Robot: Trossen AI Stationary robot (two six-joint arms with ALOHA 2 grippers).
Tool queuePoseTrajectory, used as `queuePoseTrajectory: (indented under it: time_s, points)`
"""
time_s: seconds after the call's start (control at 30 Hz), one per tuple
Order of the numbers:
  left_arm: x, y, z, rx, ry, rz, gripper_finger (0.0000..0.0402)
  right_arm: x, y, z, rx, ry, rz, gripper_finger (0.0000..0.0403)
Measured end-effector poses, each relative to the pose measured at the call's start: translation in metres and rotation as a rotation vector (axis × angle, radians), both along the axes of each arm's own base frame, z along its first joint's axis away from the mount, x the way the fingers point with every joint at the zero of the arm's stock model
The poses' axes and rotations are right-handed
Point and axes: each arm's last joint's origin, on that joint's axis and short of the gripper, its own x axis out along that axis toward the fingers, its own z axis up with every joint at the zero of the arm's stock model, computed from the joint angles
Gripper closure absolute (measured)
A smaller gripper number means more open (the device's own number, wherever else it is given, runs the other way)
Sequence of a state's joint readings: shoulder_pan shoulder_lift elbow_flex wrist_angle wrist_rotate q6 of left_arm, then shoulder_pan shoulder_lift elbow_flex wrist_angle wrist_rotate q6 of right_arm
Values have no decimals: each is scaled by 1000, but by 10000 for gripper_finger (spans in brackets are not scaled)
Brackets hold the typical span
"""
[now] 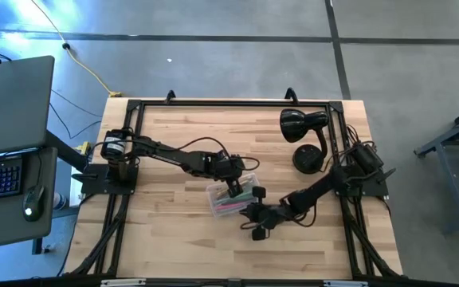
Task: Pick & place school supplies into a supply box
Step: Close the transparent supply box
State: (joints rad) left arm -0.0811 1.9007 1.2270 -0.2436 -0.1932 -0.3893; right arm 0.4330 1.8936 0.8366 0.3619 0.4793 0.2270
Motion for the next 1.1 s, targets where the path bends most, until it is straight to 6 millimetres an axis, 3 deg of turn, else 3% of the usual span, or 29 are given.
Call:
queuePoseTrajectory:
  time_s: [0.33,0.5,0.83,1.1]
  points:
    - [0,0,0,0,-1,1,392,4,-10,1,-62,-13,-31,403]
    - [-2,1,0,23,22,16,392,5,-9,0,-15,4,17,403]
    - [-6,9,-3,35,73,42,392,-14,29,1,73,-24,3,403]
    - [-26,12,38,90,52,60,392,-29,54,18,76,-106,42,403]
